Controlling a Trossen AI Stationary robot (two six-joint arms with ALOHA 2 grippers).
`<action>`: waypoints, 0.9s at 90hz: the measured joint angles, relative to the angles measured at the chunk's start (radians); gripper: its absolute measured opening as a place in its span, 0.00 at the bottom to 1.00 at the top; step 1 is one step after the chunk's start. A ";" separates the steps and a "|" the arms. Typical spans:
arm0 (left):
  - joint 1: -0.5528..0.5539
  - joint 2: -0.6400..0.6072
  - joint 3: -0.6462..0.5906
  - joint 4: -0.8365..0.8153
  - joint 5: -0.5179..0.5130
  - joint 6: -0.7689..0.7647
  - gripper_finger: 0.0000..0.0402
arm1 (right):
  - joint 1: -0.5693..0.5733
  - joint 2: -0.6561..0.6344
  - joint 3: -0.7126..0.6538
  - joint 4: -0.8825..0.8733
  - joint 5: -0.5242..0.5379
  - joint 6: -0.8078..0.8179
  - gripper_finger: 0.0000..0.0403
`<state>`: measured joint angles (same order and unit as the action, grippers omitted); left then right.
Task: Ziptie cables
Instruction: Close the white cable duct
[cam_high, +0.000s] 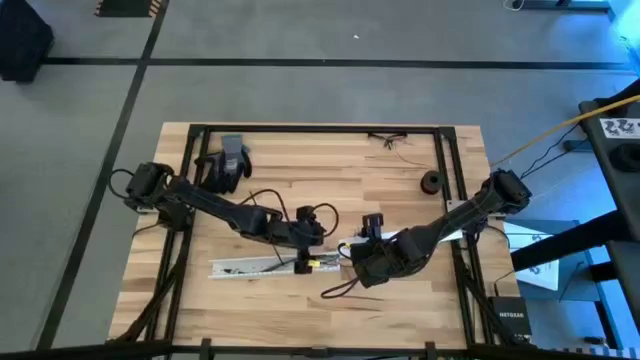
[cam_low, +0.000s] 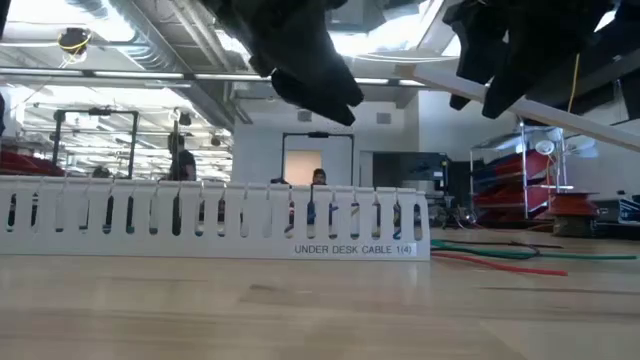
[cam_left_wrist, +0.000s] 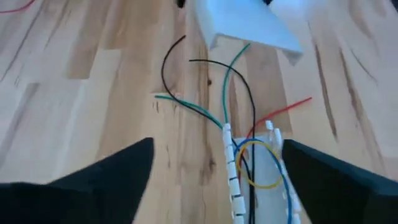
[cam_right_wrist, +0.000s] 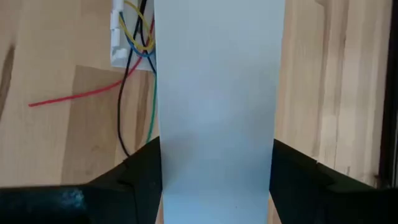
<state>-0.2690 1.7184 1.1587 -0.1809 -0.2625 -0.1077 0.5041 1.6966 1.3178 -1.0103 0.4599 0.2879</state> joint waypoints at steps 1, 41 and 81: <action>-0.002 0.000 0.000 -0.003 0.000 0.005 0.94 | 0.000 0.000 0.000 0.000 0.000 0.000 0.57; -0.096 0.000 -0.005 -0.063 0.000 -0.066 0.98 | 0.059 0.000 -0.070 0.105 -0.014 0.076 0.57; -0.088 0.173 -0.008 0.048 -0.030 -0.143 0.98 | 0.038 0.000 -0.106 0.241 -0.103 0.098 0.57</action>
<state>-0.3566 1.8911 1.1511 -0.1325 -0.2922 -0.2505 0.5423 1.6967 1.2123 -0.7691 0.3570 0.3862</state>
